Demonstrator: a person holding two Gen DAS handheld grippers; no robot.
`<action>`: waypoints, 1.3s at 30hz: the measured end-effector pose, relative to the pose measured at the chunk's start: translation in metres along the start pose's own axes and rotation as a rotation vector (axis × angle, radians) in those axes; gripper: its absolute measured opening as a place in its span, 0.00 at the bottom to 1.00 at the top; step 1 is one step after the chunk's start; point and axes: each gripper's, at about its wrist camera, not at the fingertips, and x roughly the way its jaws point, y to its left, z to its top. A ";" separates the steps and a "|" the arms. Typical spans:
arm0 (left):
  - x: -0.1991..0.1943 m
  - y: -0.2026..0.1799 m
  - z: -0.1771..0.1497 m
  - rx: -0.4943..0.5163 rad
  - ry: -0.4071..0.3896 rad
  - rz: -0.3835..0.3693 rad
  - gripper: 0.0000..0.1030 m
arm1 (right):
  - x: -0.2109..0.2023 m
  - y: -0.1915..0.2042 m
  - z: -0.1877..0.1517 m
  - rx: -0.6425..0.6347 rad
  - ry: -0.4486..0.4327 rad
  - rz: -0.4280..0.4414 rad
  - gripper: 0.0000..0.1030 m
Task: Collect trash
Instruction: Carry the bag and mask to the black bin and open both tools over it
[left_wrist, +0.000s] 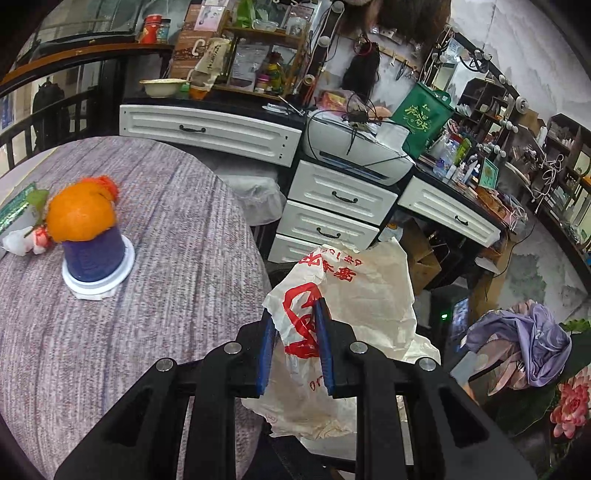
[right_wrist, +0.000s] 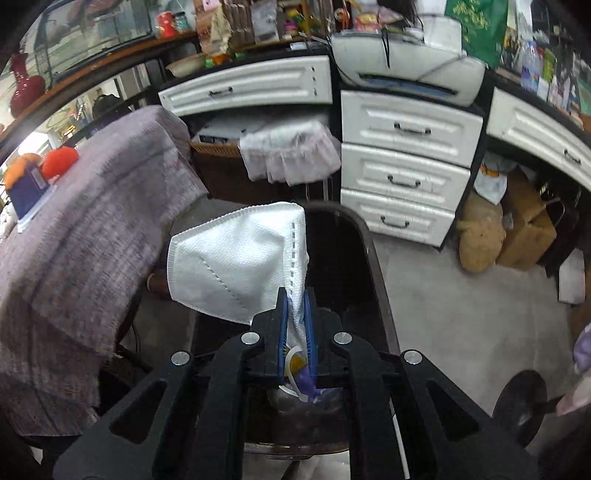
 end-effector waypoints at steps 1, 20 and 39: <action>0.005 -0.003 -0.001 0.001 0.010 -0.003 0.21 | 0.005 -0.003 -0.003 0.014 0.013 -0.002 0.12; 0.098 -0.053 -0.024 0.085 0.182 0.000 0.21 | -0.090 -0.088 0.004 0.376 -0.293 -0.151 0.74; 0.160 -0.079 -0.037 0.157 0.265 0.042 0.23 | -0.138 -0.066 0.018 0.353 -0.417 -0.042 0.76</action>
